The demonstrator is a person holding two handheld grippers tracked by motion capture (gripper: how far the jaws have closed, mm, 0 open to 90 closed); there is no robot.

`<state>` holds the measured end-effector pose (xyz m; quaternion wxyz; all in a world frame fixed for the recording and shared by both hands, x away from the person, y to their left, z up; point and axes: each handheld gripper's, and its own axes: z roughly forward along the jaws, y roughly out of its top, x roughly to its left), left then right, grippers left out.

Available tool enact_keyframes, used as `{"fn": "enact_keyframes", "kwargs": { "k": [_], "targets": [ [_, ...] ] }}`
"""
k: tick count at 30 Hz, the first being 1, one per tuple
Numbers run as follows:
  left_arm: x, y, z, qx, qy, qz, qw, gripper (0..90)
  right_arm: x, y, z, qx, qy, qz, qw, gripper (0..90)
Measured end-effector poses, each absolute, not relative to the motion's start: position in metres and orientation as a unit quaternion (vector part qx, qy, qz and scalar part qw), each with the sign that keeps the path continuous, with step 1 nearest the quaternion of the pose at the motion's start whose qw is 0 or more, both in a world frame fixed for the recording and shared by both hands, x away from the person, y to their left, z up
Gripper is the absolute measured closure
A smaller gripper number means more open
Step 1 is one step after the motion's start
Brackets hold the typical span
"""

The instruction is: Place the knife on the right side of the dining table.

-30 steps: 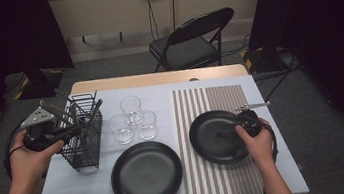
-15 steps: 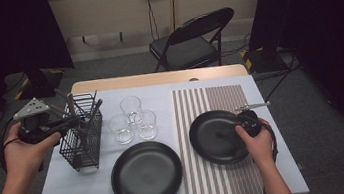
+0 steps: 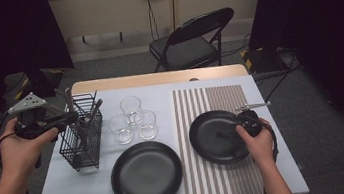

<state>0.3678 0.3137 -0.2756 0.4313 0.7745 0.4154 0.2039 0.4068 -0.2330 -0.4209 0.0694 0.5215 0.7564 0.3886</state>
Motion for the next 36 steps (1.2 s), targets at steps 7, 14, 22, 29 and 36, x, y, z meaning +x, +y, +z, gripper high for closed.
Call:
{"fn": "enact_keyframes", "kwargs": {
  "k": [7,14,22,29,36],
  "targets": [
    [0.367,0.312,-0.26,0.777,0.408,0.206,0.433,83.6,0.407,-0.233,-0.421,0.521,0.757,0.389,0.069,21.5],
    [0.365,0.308,-0.241,0.783,0.4,0.203,0.432,83.6,0.406,-0.235,-0.418,0.52,0.755,0.392,0.074,21.5],
    [0.363,0.302,-0.223,0.783,0.389,0.201,0.442,83.6,0.405,-0.236,-0.415,0.519,0.753,0.396,0.075,21.5],
    [0.363,0.296,-0.211,0.784,0.381,0.201,0.446,83.6,0.405,-0.236,-0.414,0.52,0.753,0.397,0.074,21.5],
    [0.364,0.29,-0.206,0.787,0.376,0.198,0.448,83.6,0.405,-0.236,-0.414,0.519,0.753,0.397,0.075,21.5]
  ]
}}
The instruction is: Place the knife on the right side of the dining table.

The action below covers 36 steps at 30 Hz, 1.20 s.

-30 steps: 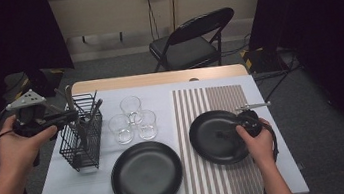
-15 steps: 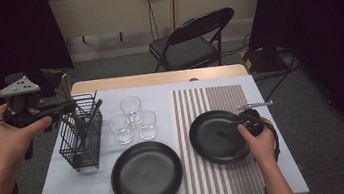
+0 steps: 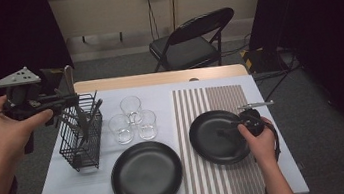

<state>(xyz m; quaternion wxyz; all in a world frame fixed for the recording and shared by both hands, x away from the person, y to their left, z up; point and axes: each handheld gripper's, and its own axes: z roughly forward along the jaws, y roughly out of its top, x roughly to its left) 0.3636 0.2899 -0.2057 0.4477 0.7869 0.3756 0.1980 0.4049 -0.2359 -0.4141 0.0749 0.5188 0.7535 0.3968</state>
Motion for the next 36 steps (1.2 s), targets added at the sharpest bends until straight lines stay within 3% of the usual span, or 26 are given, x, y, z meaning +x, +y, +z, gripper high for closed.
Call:
{"fn": "enact_keyframes", "kwargs": {
  "k": [36],
  "targets": [
    [0.369,0.245,-0.215,0.8,0.341,0.169,0.464,83.6,0.403,-0.232,-0.412,0.511,0.76,0.395,0.077,21.7]
  ]
}}
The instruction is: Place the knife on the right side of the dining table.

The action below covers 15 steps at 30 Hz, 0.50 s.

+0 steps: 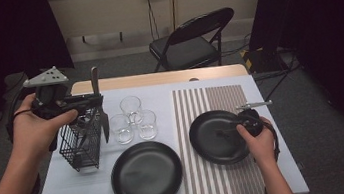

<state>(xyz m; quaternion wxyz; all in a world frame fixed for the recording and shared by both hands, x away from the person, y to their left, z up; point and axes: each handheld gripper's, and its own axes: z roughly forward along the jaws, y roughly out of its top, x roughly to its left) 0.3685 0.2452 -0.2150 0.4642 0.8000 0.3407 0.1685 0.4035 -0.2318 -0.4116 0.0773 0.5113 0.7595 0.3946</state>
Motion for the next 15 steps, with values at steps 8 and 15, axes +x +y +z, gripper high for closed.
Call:
{"fn": "enact_keyframes", "kwargs": {
  "k": [8,15],
  "targets": [
    [0.371,0.236,-0.221,0.8,0.334,0.161,0.471,83.6,0.402,-0.231,-0.412,0.508,0.762,0.394,0.079,21.7],
    [0.372,0.228,-0.225,0.801,0.329,0.157,0.476,83.6,0.4,-0.231,-0.413,0.508,0.763,0.391,0.08,21.7]
  ]
}}
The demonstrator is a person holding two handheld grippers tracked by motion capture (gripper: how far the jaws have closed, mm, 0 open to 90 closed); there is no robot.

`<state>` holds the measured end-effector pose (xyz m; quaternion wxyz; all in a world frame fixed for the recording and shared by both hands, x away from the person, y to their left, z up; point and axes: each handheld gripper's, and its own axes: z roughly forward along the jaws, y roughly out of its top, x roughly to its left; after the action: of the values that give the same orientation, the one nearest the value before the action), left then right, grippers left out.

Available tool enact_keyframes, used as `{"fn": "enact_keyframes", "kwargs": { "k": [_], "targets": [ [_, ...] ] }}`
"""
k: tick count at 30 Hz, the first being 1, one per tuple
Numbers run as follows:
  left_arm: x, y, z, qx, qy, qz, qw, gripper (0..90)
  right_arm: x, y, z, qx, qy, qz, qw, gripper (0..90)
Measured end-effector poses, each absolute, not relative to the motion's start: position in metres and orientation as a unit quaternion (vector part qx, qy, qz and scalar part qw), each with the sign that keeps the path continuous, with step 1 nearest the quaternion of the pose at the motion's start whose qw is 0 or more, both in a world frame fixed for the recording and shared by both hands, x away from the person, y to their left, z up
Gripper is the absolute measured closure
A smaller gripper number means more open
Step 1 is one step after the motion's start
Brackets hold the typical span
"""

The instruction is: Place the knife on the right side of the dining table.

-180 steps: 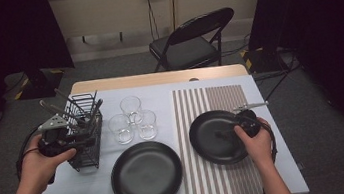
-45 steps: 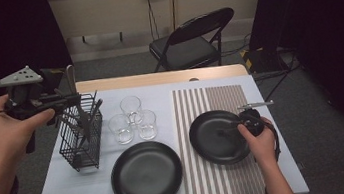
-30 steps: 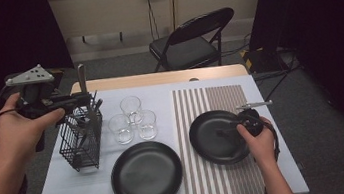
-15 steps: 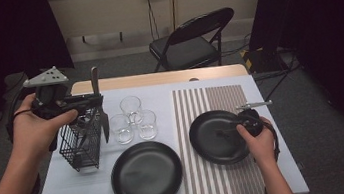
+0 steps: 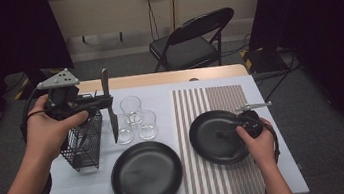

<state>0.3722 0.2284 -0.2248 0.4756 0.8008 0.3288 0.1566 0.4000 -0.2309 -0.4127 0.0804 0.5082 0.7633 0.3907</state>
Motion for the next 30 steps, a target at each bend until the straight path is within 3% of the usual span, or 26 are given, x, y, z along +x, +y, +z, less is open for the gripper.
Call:
{"fn": "enact_keyframes", "kwargs": {
  "k": [30],
  "targets": [
    [0.391,0.188,-0.26,0.808,0.319,0.115,0.482,83.6,0.391,-0.227,-0.412,0.499,0.771,0.388,0.082,21.8]
  ]
}}
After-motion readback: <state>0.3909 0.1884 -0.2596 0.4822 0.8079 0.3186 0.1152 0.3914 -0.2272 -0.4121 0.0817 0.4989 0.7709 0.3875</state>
